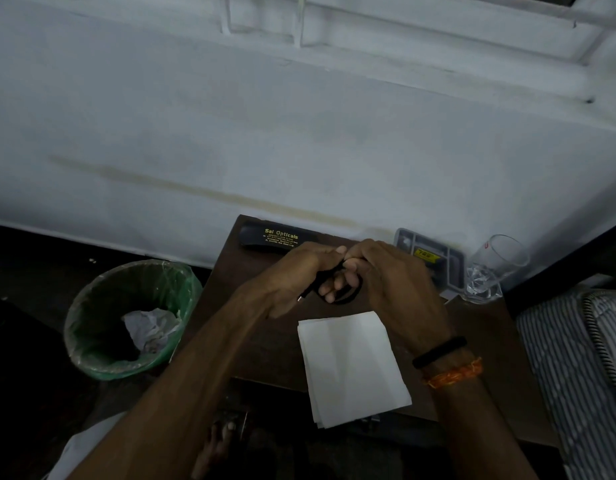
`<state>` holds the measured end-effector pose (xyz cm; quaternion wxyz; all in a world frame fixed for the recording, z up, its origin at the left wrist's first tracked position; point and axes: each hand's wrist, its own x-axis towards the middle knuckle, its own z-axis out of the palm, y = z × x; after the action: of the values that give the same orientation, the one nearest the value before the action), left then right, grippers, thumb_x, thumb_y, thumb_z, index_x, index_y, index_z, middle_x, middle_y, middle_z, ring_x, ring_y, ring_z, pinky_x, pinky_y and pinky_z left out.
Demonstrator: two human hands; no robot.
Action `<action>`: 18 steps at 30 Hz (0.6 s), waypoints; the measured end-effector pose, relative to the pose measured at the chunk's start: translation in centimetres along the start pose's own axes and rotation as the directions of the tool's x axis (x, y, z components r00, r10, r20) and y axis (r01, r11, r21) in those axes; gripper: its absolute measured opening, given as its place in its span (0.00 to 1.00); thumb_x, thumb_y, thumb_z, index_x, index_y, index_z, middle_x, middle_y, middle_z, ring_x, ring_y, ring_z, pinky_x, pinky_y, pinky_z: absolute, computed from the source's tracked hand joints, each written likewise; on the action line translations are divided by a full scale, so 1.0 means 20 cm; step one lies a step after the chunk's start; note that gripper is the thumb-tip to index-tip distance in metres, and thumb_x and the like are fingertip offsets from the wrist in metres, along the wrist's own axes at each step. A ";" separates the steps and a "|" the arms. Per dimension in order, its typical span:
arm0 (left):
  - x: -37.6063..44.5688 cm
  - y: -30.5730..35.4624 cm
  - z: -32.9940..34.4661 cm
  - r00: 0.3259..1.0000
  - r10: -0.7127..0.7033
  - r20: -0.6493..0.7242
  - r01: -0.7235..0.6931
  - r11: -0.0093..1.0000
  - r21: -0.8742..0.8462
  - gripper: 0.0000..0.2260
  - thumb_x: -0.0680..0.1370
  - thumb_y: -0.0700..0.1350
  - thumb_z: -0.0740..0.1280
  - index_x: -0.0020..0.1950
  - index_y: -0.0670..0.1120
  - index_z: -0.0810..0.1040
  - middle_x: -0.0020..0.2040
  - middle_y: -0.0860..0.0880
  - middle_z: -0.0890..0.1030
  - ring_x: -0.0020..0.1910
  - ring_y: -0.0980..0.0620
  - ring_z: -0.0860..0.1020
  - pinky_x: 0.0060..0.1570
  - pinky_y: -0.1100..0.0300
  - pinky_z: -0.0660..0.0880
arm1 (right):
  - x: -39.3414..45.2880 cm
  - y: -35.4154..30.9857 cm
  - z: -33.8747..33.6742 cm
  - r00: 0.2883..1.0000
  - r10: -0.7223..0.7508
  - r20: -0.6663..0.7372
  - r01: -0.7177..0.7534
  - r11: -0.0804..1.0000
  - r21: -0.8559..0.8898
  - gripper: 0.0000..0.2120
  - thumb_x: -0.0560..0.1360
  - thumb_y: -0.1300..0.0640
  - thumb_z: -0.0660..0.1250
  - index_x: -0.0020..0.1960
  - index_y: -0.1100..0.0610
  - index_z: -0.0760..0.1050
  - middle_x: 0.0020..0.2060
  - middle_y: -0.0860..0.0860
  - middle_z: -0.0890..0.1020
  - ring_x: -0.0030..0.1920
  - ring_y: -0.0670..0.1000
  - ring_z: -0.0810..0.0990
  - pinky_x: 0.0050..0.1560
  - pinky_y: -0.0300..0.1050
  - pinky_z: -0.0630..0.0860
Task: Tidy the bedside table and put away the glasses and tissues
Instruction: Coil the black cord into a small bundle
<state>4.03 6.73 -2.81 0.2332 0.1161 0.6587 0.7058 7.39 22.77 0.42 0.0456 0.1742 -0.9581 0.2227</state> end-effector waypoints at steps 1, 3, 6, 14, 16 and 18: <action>0.00 0.00 0.01 1.000 0.002 -0.018 -0.002 1.000 0.004 0.20 0.84 0.46 0.55 0.42 0.36 0.79 0.37 0.38 0.75 0.28 0.49 0.68 0.28 0.62 0.69 | -0.01 -0.01 0.00 0.998 -0.031 -0.060 0.031 1.000 0.002 0.08 0.81 0.62 0.61 0.52 0.61 0.79 0.47 0.56 0.82 0.50 0.53 0.79 0.54 0.45 0.73; 0.01 -0.01 0.02 0.998 0.032 -0.047 -0.029 0.998 0.060 0.20 0.84 0.47 0.54 0.40 0.39 0.78 0.38 0.39 0.76 0.28 0.51 0.69 0.27 0.61 0.69 | -0.01 -0.01 0.01 0.990 -0.055 -0.127 0.056 0.998 0.006 0.07 0.80 0.61 0.62 0.48 0.60 0.78 0.43 0.53 0.82 0.45 0.52 0.79 0.49 0.48 0.76; 0.01 -0.02 0.03 0.992 0.096 -0.079 -0.084 0.986 0.142 0.21 0.84 0.50 0.55 0.35 0.46 0.76 0.33 0.47 0.74 0.30 0.53 0.72 0.33 0.60 0.73 | -0.01 0.00 0.03 0.984 -0.021 -0.175 0.035 0.996 0.077 0.07 0.80 0.58 0.62 0.47 0.58 0.77 0.42 0.51 0.83 0.43 0.51 0.80 0.45 0.51 0.78; 0.01 -0.05 0.03 0.984 0.160 -0.081 -0.141 0.969 0.203 0.24 0.83 0.54 0.54 0.45 0.36 0.77 0.42 0.35 0.77 0.41 0.44 0.77 0.49 0.53 0.75 | 0.00 0.02 0.04 0.978 0.027 -0.205 0.011 0.983 0.181 0.05 0.80 0.57 0.63 0.47 0.57 0.76 0.39 0.48 0.82 0.41 0.47 0.81 0.42 0.48 0.78; 0.01 -0.04 0.05 0.985 0.158 -0.064 -0.146 0.977 0.157 0.21 0.84 0.52 0.54 0.40 0.41 0.76 0.37 0.42 0.75 0.37 0.49 0.75 0.41 0.60 0.76 | 0.00 0.02 0.04 0.978 0.038 -0.204 0.012 0.971 0.239 0.05 0.80 0.57 0.63 0.47 0.56 0.75 0.37 0.45 0.82 0.40 0.43 0.81 0.42 0.43 0.78; 0.01 -0.03 0.05 0.987 0.148 -0.063 -0.140 0.983 0.117 0.19 0.84 0.50 0.54 0.38 0.44 0.74 0.35 0.47 0.74 0.34 0.52 0.74 0.37 0.64 0.74 | -0.01 0.03 0.04 0.975 0.054 -0.215 0.017 0.949 0.315 0.04 0.80 0.57 0.63 0.47 0.55 0.75 0.37 0.43 0.82 0.41 0.40 0.81 0.42 0.36 0.77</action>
<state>4.43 7.80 -3.40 0.1509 0.1512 0.6951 0.6864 7.24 22.99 -0.68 0.1211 0.1442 -0.9008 0.3913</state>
